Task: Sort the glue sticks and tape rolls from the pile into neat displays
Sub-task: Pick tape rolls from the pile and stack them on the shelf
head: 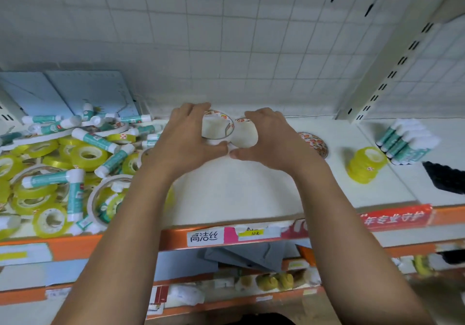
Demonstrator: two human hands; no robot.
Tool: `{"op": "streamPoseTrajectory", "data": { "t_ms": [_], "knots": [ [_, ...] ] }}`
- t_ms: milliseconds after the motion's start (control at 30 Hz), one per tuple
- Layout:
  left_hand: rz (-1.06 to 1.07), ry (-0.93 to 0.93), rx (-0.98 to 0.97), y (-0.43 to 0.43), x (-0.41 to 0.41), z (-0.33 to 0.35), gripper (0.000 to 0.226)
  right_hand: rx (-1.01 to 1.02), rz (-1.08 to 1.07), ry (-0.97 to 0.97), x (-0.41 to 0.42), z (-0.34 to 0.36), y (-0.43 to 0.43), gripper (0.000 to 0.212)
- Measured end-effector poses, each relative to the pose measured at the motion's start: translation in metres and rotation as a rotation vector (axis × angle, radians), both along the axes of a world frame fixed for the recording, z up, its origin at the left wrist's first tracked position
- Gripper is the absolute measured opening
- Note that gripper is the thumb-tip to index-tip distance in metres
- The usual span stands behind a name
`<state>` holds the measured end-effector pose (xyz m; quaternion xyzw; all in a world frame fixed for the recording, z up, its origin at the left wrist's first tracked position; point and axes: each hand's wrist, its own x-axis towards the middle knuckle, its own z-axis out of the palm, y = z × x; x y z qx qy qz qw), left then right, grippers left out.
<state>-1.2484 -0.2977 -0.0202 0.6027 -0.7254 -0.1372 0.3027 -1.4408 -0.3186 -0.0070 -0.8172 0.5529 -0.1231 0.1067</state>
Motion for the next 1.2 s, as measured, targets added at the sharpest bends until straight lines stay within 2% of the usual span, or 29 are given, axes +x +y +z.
{"op": "streamPoseTrajectory", "data": {
  "t_ms": [133, 267, 333, 467, 600, 767, 800, 900, 1200],
  "knots": [
    [-0.081, 0.049, 0.003, -0.010, -0.037, 0.004, 0.104, -0.007, -0.090, -0.053, -0.043, 0.008, 0.007, 0.063],
    [-0.151, 0.029, 0.009, -0.018, -0.072, 0.002, 0.091, 0.005, -0.171, -0.054, -0.082, 0.009, 0.016, 0.083],
    [-0.171, 0.021, 0.014, -0.020, -0.085, -0.001, 0.089, 0.026, -0.186, -0.041, -0.095, 0.005, 0.017, 0.075],
    [-0.197, 0.031, 0.022, -0.021, -0.103, -0.004, 0.089, 0.065, -0.197, -0.040, -0.112, -0.001, 0.018, 0.079],
    [-0.225, 0.040, 0.026, -0.020, -0.112, -0.005, 0.088, 0.112, -0.165, -0.095, -0.119, -0.005, 0.016, 0.070],
    [-0.271, 0.043, 0.061, -0.020, -0.128, -0.005, 0.090, 0.170, -0.159, -0.147, -0.136, -0.007, 0.018, 0.094],
    [-0.280, 0.042, 0.068, -0.020, -0.132, -0.006, 0.090, 0.184, -0.162, -0.144, -0.141, -0.007, 0.017, 0.095],
    [-0.311, 0.036, 0.096, -0.019, -0.143, -0.007, 0.094, 0.201, -0.149, -0.161, -0.152, -0.009, 0.017, 0.073],
    [-0.322, 0.098, 0.224, -0.018, -0.147, -0.009, 0.111, 0.200, -0.133, -0.224, -0.163, -0.015, 0.021, 0.069]
  ]
}}
